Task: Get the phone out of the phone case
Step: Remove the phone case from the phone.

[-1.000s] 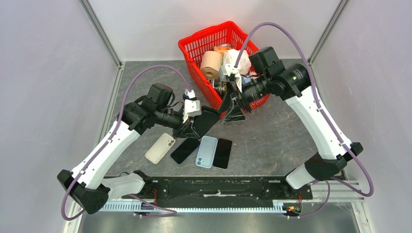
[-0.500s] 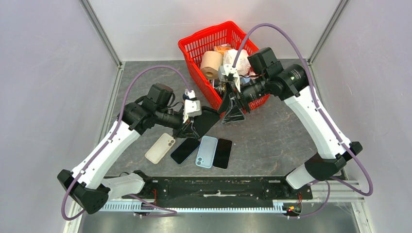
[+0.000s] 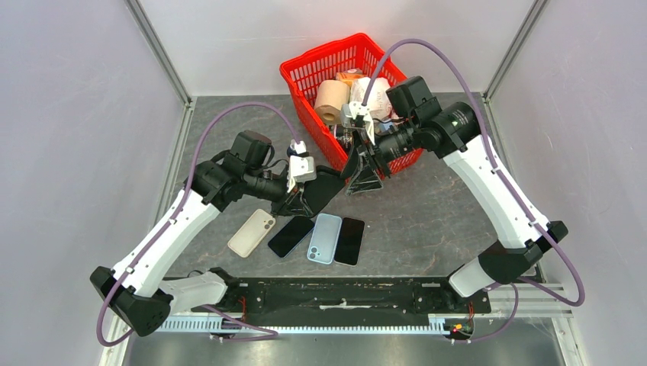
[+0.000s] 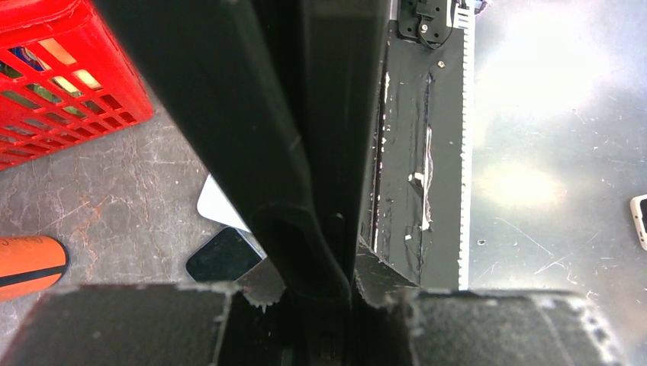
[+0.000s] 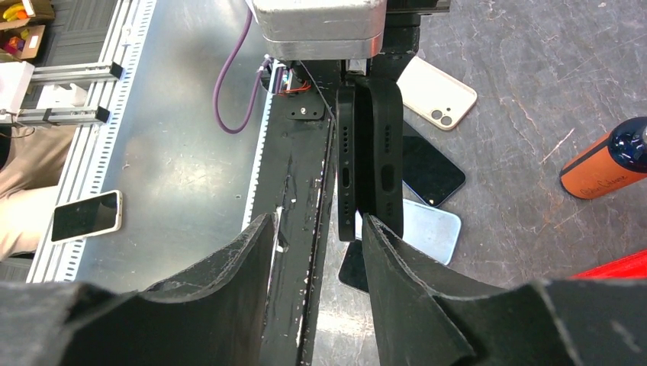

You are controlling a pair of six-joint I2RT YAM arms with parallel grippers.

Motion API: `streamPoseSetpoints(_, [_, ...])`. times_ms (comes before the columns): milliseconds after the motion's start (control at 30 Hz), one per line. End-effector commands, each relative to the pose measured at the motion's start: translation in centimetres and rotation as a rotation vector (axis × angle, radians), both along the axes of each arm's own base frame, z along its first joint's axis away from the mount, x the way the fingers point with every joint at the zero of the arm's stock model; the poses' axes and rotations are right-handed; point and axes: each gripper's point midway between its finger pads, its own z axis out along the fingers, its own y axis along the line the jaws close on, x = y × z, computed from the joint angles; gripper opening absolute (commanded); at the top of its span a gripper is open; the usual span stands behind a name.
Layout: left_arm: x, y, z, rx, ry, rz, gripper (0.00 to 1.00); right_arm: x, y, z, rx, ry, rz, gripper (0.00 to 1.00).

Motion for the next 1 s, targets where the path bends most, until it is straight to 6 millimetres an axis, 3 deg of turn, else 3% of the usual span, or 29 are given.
streamPoseSetpoints(0, [0.1,-1.3,3.2,-0.12,-0.057,-0.033,0.02,0.8,0.7,-0.3,0.009,0.002,-0.01,0.53])
streamPoseSetpoints(400, [3.2,-3.3,5.2,-0.184,-0.02,0.119,0.02,1.1,4.1,-3.2,-0.024,0.085,0.043,0.48])
streamPoseSetpoints(467, [3.8,-3.4,5.6,-0.198,-0.01,0.157,0.02,0.8,4.4,-3.6,-0.031,0.101,0.059,0.36])
streamPoseSetpoints(567, [4.2,-3.4,6.0,-0.217,0.008,0.196,0.02,0.9,4.4,-4.1,-0.049,0.092,0.058,0.05])
streamPoseSetpoints(667, [4.5,-3.1,6.2,-0.23,0.033,0.23,0.03,1.2,3.8,-4.2,-0.074,0.05,0.033,0.0])
streamPoseSetpoints(833, [4.2,-2.4,6.3,-0.238,0.057,0.247,0.38,1.6,2.8,-3.9,-0.088,0.003,-0.006,0.0])
streamPoseSetpoints(967, [3.7,-1.8,6.8,-0.242,0.064,0.258,0.56,1.6,2.2,-3.6,-0.095,-0.029,-0.018,0.0])
